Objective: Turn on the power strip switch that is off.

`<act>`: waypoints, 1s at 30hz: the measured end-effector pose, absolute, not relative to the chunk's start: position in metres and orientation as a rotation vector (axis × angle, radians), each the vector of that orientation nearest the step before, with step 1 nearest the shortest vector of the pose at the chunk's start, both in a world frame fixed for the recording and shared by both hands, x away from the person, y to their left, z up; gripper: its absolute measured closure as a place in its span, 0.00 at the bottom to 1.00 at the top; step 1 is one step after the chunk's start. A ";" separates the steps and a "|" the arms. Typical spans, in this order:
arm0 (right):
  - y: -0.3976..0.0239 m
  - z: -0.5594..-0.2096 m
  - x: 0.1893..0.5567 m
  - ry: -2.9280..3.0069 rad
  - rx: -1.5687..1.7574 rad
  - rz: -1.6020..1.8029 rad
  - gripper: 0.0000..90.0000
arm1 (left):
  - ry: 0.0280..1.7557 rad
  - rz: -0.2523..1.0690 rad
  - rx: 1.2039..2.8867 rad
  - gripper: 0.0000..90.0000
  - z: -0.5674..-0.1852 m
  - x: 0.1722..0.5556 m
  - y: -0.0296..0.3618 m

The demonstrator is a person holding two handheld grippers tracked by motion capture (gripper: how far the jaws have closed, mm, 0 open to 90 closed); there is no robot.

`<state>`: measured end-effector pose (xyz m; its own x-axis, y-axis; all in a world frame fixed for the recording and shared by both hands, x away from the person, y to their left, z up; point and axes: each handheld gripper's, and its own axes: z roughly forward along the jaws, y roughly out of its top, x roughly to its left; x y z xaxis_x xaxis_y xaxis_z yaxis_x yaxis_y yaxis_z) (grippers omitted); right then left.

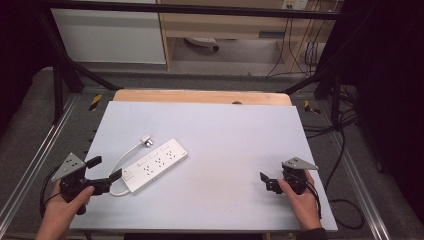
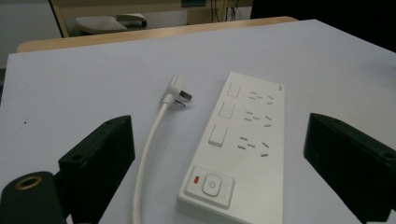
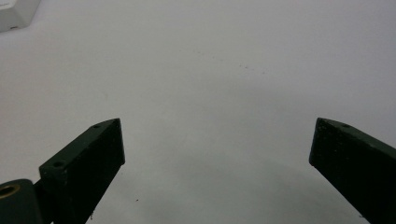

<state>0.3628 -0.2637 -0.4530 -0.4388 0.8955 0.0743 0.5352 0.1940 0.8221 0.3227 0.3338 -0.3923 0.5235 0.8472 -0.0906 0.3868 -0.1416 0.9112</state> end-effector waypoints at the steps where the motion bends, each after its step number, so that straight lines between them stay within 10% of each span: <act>1: -0.264 -0.453 0.363 2.051 1.336 1.141 0.04 | 1.044 0.563 1.752 0.10 -0.391 0.325 0.333; 30: -0.264 -0.453 0.363 2.055 1.330 1.132 0.04 | 1.032 0.557 1.769 0.11 -0.385 0.358 0.305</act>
<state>0.3626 -0.2640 -0.4530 -0.4402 0.8954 0.0664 0.5345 0.2019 0.8207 0.3580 0.3045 -0.3846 0.5346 0.8413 -0.0804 0.3939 -0.1638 0.9044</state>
